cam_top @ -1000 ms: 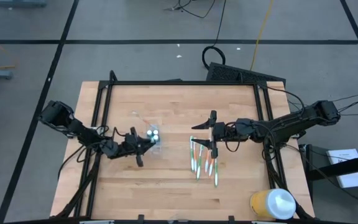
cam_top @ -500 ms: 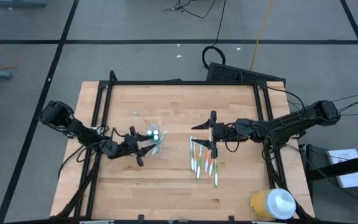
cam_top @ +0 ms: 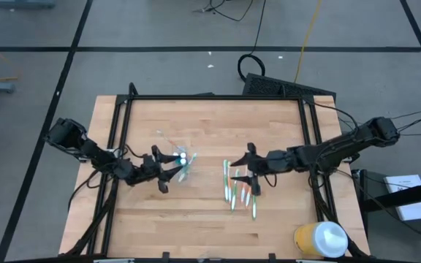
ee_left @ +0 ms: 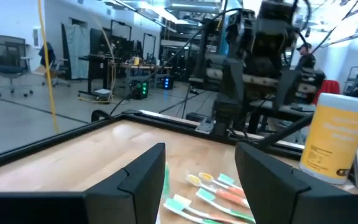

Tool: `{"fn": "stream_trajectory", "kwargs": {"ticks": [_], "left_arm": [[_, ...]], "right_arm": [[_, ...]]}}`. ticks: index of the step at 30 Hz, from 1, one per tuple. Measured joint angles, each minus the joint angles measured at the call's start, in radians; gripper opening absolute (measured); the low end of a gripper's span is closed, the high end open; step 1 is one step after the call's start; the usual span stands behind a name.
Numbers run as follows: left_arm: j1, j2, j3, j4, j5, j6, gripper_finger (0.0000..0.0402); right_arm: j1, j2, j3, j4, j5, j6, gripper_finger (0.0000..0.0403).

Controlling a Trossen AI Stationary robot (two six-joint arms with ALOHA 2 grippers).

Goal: Pick & Place toothbrushing station
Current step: Put the green toothbrush in the transparent organizer

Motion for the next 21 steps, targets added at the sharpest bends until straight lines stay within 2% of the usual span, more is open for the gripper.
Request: {"fn": "stream_trajectory", "kwargs": {"ticks": [6, 12, 16, 21], "left_arm": [[0.060, 0.000, 0.000, -0.005, 0.004, -0.047, 0.0202], [0.114, 0.000, 0.000, -0.027, 0.103, -0.086, 0.0202], [0.137, 0.000, 0.000, -0.030, 0.126, -0.089, 0.0202], [0.151, 0.000, 0.000, -0.034, 0.142, -0.090, 0.0202]], "right_arm": [[0.055, 0.000, 0.015, -0.301, 0.164, 0.255, 0.0208], [0.058, 0.040, 0.017, -0.585, 0.192, 0.580, 0.0208], [0.058, 0.094, 0.016, -0.705, 0.138, 0.693, 0.0208], [0.068, 0.148, 0.017, -0.635, -0.004, 0.705, 0.0208]]}}
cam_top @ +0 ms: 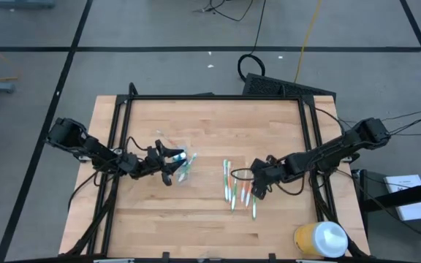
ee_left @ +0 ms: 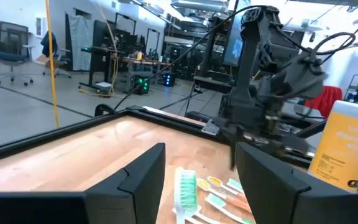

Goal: Pick & Place toothbrushing station
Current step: Put the green toothbrush in the transparent organizer

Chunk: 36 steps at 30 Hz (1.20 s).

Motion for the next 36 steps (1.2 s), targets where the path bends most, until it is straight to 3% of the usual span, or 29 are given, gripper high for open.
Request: {"fn": "stream_trajectory", "kwargs": {"ticks": [7, 17, 26, 36], "left_arm": [[0.001, 0.000, 0.000, -0.011, 0.018, -0.006, 0.0202], [0.001, 0.000, 0.000, -0.029, 0.039, -0.015, 0.0202], [0.001, 0.000, 0.000, -0.037, 0.039, -0.021, 0.0202], [0.001, 0.000, 0.000, -0.049, 0.038, -0.033, 0.0202]], "right_arm": [[0.058, 0.052, 0.000, 0.203, -0.245, -0.023, 0.0208], [0.119, 0.183, 0.001, 0.283, -0.312, 0.067, 0.0208], [0.087, 0.160, 0.004, 0.083, -0.327, 0.138, 0.0208], [-0.050, 0.044, -0.001, -0.140, -0.309, 0.212, 0.0208]]}}
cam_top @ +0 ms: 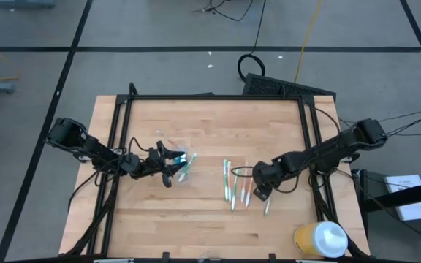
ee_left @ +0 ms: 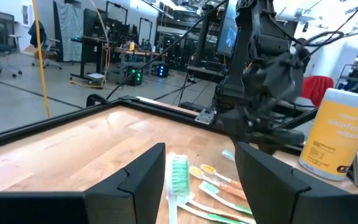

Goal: Pick & Place toothbrushing station
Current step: Put the green toothbrush in the transparent organizer

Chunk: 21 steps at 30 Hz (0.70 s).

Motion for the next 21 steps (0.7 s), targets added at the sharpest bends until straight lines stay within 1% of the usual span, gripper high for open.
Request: {"fn": "stream_trajectory", "kwargs": {"ticks": [3, 6, 9, 12, 16, 21], "left_arm": [[0.000, 0.000, 0.000, -0.003, 0.000, -0.008, 0.0202], [0.000, 0.000, 0.000, -0.004, 0.000, -0.008, 0.0202], [0.000, 0.000, 0.000, -0.005, 0.000, -0.008, 0.0202], [0.000, 0.000, 0.000, -0.008, 0.000, -0.009, 0.0202], [0.000, 0.000, 0.000, -0.015, 0.000, -0.008, 0.0202], [0.000, 0.000, 0.000, -0.034, 0.000, -0.015, 0.0202]], "right_arm": [[-0.019, -0.045, 0.000, -0.067, 0.014, 0.043, 0.0208], [-0.024, -0.100, 0.000, -0.152, 0.046, 0.156, 0.0208], [0.006, -0.124, 0.000, -0.247, 0.095, 0.280, 0.0208], [0.043, -0.124, -0.001, -0.287, 0.152, 0.345, 0.0208], [0.067, -0.124, -0.036, -0.186, 0.218, 0.377, 0.0208], [0.070, -0.108, -0.111, -0.043, 0.217, 0.399, 0.0208]]}}
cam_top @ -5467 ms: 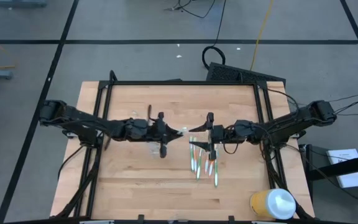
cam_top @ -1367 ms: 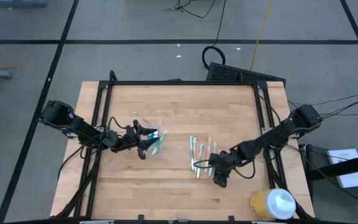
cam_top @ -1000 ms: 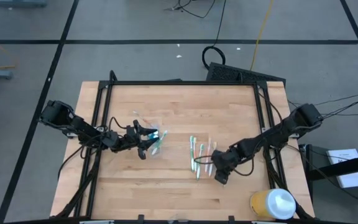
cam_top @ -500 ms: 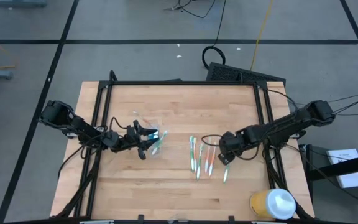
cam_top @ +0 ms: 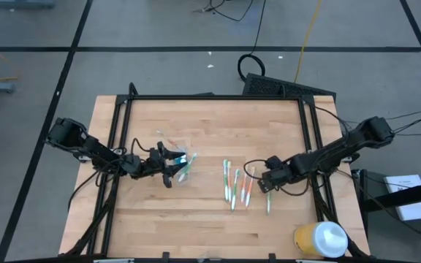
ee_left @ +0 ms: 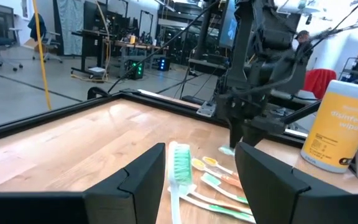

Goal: Pick & Place toothbrushing station
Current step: Put the green toothbrush in the transparent organizer

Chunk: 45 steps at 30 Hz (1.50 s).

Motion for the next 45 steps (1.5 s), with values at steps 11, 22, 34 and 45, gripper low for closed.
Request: {"fn": "stream_trajectory", "kwargs": {"ticks": [11, 22, 34, 45], "left_arm": [[0.000, 0.000, 0.000, -0.012, -0.003, -0.004, 0.0202], [0.000, 0.000, 0.000, -0.014, -0.003, -0.007, 0.0202], [0.000, 0.000, 0.000, -0.018, -0.004, -0.015, 0.0202], [0.000, 0.000, 0.000, -0.019, -0.003, -0.016, 0.0202]], "right_arm": [[-0.001, 0.022, -0.057, 0.089, 0.002, -0.013, 0.0208], [0.019, 0.041, -0.061, 0.169, 0.137, -0.018, 0.0208], [0.018, 0.124, -0.059, 0.162, 0.181, -0.009, 0.0199], [0.017, 0.125, -0.060, 0.083, 0.208, 0.017, 0.0127]]}}
